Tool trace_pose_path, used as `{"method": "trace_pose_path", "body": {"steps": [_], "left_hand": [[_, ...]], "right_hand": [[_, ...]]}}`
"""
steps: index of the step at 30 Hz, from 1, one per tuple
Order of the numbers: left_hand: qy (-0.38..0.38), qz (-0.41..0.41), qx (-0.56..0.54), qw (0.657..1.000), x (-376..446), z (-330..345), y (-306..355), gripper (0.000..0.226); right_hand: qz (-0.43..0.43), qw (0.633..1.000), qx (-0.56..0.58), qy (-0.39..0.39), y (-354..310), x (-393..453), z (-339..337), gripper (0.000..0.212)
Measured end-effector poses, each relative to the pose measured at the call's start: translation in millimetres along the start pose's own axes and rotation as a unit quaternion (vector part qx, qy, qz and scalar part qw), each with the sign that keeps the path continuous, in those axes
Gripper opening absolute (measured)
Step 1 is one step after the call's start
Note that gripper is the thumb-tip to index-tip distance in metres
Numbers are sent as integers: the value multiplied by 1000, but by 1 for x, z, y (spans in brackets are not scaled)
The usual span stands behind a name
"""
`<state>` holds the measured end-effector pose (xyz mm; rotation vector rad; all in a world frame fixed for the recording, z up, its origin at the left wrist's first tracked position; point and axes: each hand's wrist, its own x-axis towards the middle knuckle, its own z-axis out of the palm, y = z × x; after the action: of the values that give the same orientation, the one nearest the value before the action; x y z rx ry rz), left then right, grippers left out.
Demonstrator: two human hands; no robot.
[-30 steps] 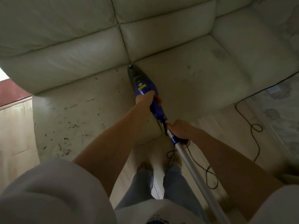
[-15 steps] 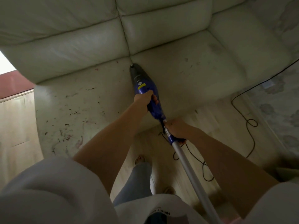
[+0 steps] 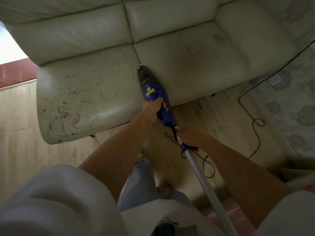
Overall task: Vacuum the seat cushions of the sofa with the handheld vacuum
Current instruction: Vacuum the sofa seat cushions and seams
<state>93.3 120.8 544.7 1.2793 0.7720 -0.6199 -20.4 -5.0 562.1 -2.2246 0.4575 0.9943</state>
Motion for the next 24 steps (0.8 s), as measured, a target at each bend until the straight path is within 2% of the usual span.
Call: {"method": "trace_pose_path", "body": {"steps": [7, 11, 15, 19, 22, 24], "left_hand": [[3, 10, -16, 1000, -38, 10, -46, 5], [2, 3, -27, 1000, -56, 11, -60, 17], [14, -1, -43, 999, -70, 9, -69, 12], [15, -7, -36, 999, -78, -1, -72, 21], [9, -10, -17, 1000, -84, -10, -73, 20], [4, -17, -5, 1000, -88, -16, -73, 20]], "right_hand": [[-14, 1000, -17, 2, 42, -34, 15, 49], [23, 998, -42, -33, 45, -46, 13, 44], [50, 991, 95, -74, 38, -53, 12, 29], [81, 950, 287, -95, 37, -59, 21, 25], [74, 958, 272, -49, 35, -63, 32, 26], [87, 959, 266, -48, 34, -64, 45, 27]]}}
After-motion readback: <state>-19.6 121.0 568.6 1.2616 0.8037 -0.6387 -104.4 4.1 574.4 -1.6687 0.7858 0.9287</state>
